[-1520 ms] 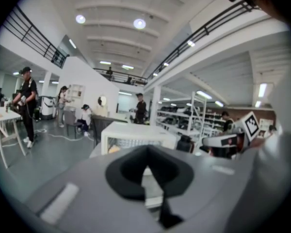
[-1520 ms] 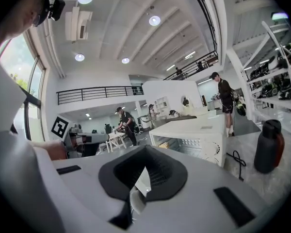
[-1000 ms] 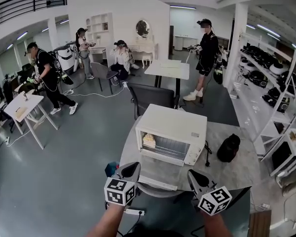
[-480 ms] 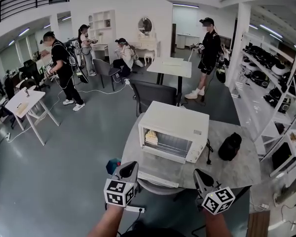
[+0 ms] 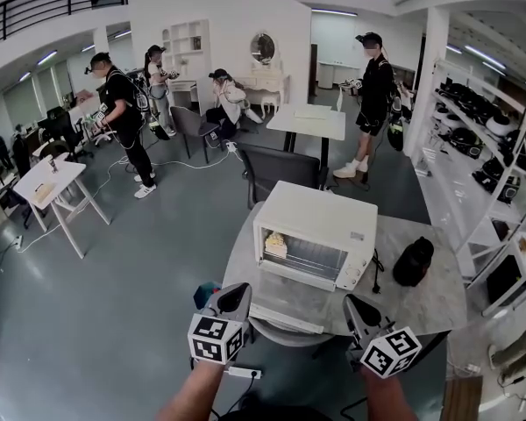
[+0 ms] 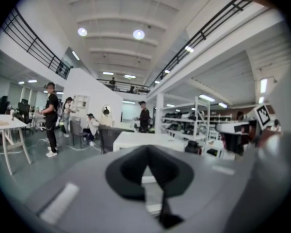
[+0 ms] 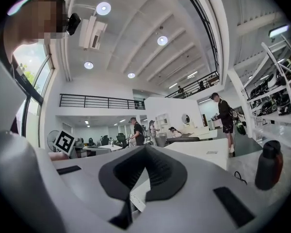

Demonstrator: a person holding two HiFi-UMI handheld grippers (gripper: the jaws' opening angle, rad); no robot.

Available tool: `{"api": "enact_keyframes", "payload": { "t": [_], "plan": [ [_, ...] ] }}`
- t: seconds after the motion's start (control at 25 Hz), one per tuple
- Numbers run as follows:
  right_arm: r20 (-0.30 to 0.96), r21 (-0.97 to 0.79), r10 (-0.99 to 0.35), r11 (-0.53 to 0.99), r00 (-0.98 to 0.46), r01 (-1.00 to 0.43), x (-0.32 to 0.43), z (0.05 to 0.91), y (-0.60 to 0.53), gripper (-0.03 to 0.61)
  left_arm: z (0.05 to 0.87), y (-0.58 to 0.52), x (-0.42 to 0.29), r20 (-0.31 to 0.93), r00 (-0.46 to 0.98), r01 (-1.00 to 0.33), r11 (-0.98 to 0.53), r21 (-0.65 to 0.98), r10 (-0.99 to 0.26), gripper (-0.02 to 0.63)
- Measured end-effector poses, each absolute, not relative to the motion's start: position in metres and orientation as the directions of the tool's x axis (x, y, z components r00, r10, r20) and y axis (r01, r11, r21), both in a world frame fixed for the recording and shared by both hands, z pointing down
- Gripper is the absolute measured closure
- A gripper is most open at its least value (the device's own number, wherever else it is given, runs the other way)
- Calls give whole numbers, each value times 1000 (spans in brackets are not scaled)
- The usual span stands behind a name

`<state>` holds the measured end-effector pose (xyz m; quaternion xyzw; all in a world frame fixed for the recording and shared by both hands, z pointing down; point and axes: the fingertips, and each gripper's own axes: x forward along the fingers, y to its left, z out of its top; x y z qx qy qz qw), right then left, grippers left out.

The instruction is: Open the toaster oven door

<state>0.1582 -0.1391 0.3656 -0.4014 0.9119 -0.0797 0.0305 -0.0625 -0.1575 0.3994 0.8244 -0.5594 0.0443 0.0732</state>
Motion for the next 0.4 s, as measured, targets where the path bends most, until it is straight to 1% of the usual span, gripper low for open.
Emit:
{"api": "enact_keyframes", "payload": {
  "t": [0.12,0.24,0.4],
  "plan": [
    [-1,-142,-724,682,-689,-717,147,356,-139,588,382,-162,-49,124,404,-915,-402,43,-906,606],
    [-13,-147,-718,690,-696,-709,141,352,-135,588,370,-159,-47,85,408,-913,-404,59,-909,606],
    [-14,-183,-710,694,-704,-697,138,359,-132,588,378,-157,-48,97,402,-915,-394,92,-911,606]
  ]
}}
